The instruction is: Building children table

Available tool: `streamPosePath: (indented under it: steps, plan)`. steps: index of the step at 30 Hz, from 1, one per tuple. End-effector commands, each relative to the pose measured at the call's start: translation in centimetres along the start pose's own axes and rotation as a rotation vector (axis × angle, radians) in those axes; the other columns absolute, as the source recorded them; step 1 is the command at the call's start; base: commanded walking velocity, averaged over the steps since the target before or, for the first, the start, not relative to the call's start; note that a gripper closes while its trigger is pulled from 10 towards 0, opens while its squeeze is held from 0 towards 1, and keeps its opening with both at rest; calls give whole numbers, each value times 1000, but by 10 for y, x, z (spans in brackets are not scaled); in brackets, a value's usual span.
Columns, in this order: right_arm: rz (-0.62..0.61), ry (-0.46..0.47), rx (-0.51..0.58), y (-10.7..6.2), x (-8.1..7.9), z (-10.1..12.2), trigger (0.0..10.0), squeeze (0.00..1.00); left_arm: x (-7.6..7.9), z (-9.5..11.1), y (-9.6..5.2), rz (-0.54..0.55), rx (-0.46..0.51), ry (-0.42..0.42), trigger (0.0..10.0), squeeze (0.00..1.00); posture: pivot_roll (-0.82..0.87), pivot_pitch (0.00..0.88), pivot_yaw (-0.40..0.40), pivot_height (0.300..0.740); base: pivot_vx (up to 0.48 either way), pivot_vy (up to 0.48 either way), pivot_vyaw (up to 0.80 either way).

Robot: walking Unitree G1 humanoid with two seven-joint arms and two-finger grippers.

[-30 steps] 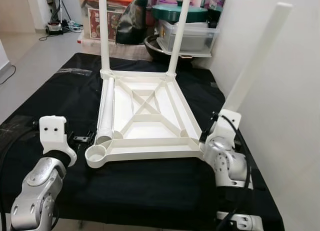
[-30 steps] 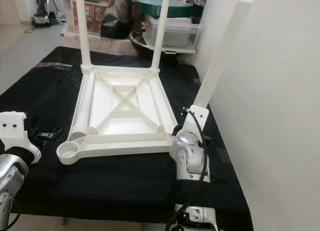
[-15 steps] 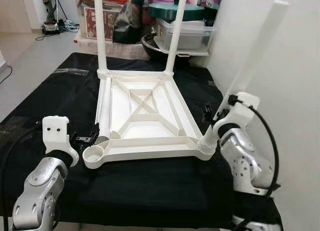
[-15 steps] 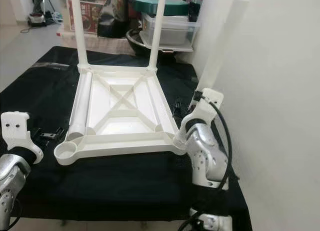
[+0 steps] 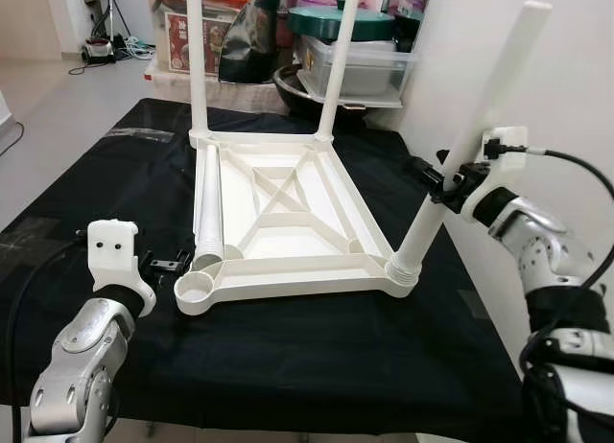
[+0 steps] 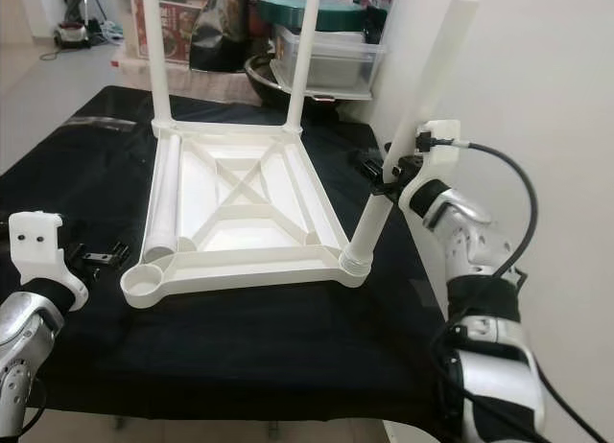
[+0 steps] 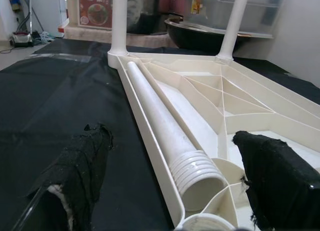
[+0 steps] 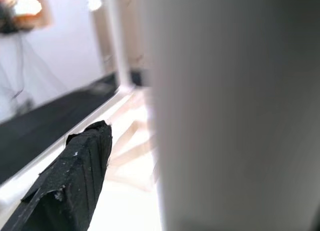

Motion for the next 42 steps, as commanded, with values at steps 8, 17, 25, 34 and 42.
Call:
streamPosePath:
  steps: [8,17,25,34,42]
  plan:
    - [111,-28,-183,-3,7,-35,4667,0,4,-3,0,-15,-7,14,10000,0,133,0,-177,740,0,0,0]
    - [35,-39,-211,-8,24,-45,0,0,4,-5,1,-20,-12,21,10000,0,138,0,-176,740,0,0,0]
    - [-84,17,-75,-6,35,-34,0,0,5,-7,1,-22,-16,24,10000,0,138,0,-179,740,0,0,0]
    - [-567,59,81,5,48,-56,0,0,3,-7,-1,-17,-18,24,10000,0,139,0,-181,740,0,0,0]
    - [-761,210,49,15,-23,-105,0,0,4,-8,0,-15,-22,21,10000,0,128,0,-165,740,0,0,0]
Point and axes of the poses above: a point about 5 cm out from each wrist's last joint towards the gripper, its own y axis pointing out of the wrist towards the gripper, its own z axis along the axis of the wrist's last joint, x = y × z, the point moved 4 cm from there along y, pointing out of the wrist towards the gripper, and after that the axes turned 13 degrees about y, right-handed, at the moved point
